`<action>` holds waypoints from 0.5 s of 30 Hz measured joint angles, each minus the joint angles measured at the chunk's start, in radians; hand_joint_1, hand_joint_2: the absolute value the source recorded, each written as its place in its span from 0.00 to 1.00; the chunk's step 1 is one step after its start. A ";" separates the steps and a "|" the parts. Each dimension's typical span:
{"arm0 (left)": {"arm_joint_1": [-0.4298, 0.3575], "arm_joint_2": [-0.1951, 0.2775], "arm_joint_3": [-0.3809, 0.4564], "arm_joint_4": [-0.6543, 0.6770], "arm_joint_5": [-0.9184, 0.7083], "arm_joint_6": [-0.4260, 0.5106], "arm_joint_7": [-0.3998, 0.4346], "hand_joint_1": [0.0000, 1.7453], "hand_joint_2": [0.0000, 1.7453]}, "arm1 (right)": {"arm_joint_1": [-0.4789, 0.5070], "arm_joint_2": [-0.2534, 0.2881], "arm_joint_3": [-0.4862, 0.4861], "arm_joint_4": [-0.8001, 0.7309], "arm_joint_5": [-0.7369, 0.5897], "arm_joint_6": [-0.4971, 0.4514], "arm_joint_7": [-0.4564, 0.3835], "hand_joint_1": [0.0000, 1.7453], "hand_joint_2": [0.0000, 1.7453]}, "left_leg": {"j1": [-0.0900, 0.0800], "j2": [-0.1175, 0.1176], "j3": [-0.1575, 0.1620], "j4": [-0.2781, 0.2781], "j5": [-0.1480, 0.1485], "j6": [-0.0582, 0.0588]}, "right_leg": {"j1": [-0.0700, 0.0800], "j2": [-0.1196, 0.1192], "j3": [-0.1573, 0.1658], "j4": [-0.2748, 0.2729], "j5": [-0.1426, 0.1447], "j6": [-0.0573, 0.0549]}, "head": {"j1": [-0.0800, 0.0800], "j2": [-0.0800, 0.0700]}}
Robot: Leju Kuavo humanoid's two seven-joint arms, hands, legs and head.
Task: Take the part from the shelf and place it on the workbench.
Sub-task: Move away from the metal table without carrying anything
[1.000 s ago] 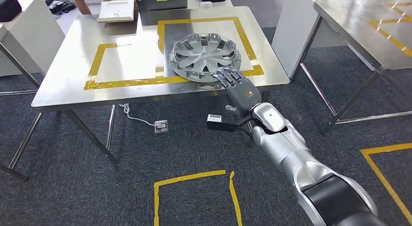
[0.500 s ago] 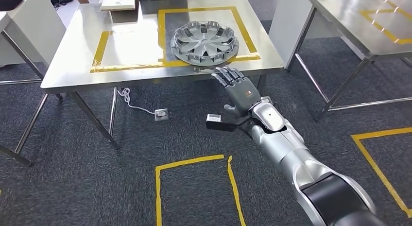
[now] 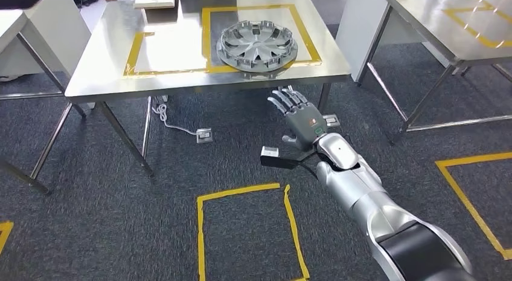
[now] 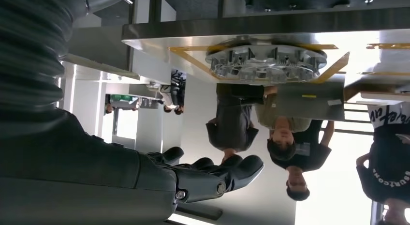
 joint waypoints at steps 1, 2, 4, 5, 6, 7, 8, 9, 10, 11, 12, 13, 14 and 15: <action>0.001 0.000 0.000 0.000 -0.001 -0.003 0.000 0.00 1.00 | 0.001 -0.001 0.000 0.000 -0.001 0.000 0.000 0.00 0.75 | 0.001 0.000 -0.003 -0.003 -0.001 0.010 | 0.001 0.000 0.000 -0.001 0.003 0.006 | 0.000 0.000; 0.002 0.000 0.000 0.001 -0.002 -0.006 0.000 0.00 1.00 | 0.001 -0.002 0.000 0.000 -0.002 0.000 0.000 0.00 0.50 | 0.002 0.000 -0.004 -0.005 0.001 0.016 | 0.001 0.000 0.000 -0.005 0.002 0.007 | 0.000 0.000; 0.003 0.000 0.000 0.001 -0.002 -0.012 0.001 0.00 1.00 | 0.001 -0.005 0.000 0.000 -0.004 0.001 0.000 0.00 0.00 | 0.003 0.001 -0.007 -0.008 0.007 0.025 | 0.001 0.001 0.002 -0.012 -0.005 -0.001 | 0.001 0.000; 0.003 0.000 0.000 0.002 -0.003 -0.016 0.001 0.00 1.00 | 0.001 -0.006 0.000 0.000 -0.006 0.003 -0.001 0.00 0.00 | 0.002 0.001 -0.009 -0.008 0.011 0.029 | 0.001 0.001 0.002 -0.015 -0.004 -0.012 | 0.001 0.000; 0.003 0.000 0.000 0.002 -0.003 -0.021 0.001 0.00 1.00 | 0.002 -0.007 0.000 0.000 -0.009 0.007 -0.002 0.00 0.00 | 0.000 0.002 -0.010 -0.008 0.013 0.032 | 0.002 0.002 0.001 -0.018 0.006 -0.026 | 0.001 0.000; 0.004 0.000 0.000 0.002 -0.003 -0.024 0.001 0.00 1.00 | 0.003 -0.008 0.000 0.000 -0.013 0.010 -0.003 0.00 0.00 | -0.001 0.002 -0.012 -0.008 0.015 0.035 | 0.002 0.002 0.000 -0.020 0.016 -0.039 | 0.001 0.000; 0.005 0.000 0.000 0.002 -0.003 -0.027 0.001 0.00 1.00 | 0.004 -0.009 0.000 0.000 -0.017 0.014 -0.004 0.00 0.00 | -0.003 0.002 -0.014 -0.007 0.017 0.038 | 0.002 0.003 -0.001 -0.021 0.025 -0.049 | 0.001 0.000; 0.005 0.001 0.000 0.002 -0.003 -0.029 0.001 0.00 1.00 | 0.005 -0.009 0.000 0.000 -0.020 0.018 -0.006 0.00 0.25 | -0.005 0.002 -0.015 -0.007 0.018 0.039 | 0.002 0.003 -0.002 -0.022 0.033 -0.053 | 0.001 0.000; 0.005 0.002 0.000 0.002 -0.003 -0.030 0.001 0.00 1.00 | 0.007 -0.009 -0.001 0.000 -0.025 0.023 -0.009 0.00 0.50 | -0.006 0.002 -0.017 -0.007 0.019 0.040 | 0.001 0.003 -0.003 -0.023 0.036 -0.049 | 0.001 0.000; 0.005 0.003 0.000 0.002 -0.002 -0.030 0.001 0.00 1.00 | 0.008 -0.009 -0.001 0.000 -0.029 0.029 -0.014 0.00 0.75 | -0.007 0.002 -0.018 -0.006 0.020 0.041 | 0.000 0.003 -0.004 -0.024 0.039 -0.042 | 0.001 0.000; 0.005 0.003 0.000 0.002 0.000 -0.030 0.001 0.00 1.00 | 0.009 -0.009 -0.001 0.000 -0.034 0.036 -0.019 0.00 1.00 | -0.008 0.002 -0.020 -0.006 0.020 0.041 | -0.001 0.003 -0.004 -0.025 0.042 -0.033 | 0.000 0.000; 0.005 0.004 0.000 0.002 0.002 -0.031 0.001 0.00 1.00 | 0.011 -0.009 -0.002 0.000 -0.038 0.041 -0.024 0.00 1.00 | -0.008 0.002 -0.021 -0.006 0.020 0.041 | -0.001 0.003 -0.005 -0.026 0.043 -0.023 | 0.000 0.000; 0.005 0.005 0.000 0.002 0.005 -0.031 0.001 0.00 1.00 | 0.013 -0.010 -0.002 0.000 -0.042 0.046 -0.026 0.00 1.00 | -0.009 0.002 -0.021 -0.005 0.020 0.041 | -0.002 0.003 -0.005 -0.027 0.043 -0.013 | 0.000 0.000; 0.005 0.006 0.000 0.002 0.009 -0.031 0.001 0.00 1.00 | 0.016 -0.010 -0.003 0.000 -0.044 0.049 -0.025 0.00 1.00 | -0.009 0.002 -0.022 -0.005 0.020 0.041 | -0.003 0.003 -0.005 -0.028 0.043 -0.003 | 0.000 0.000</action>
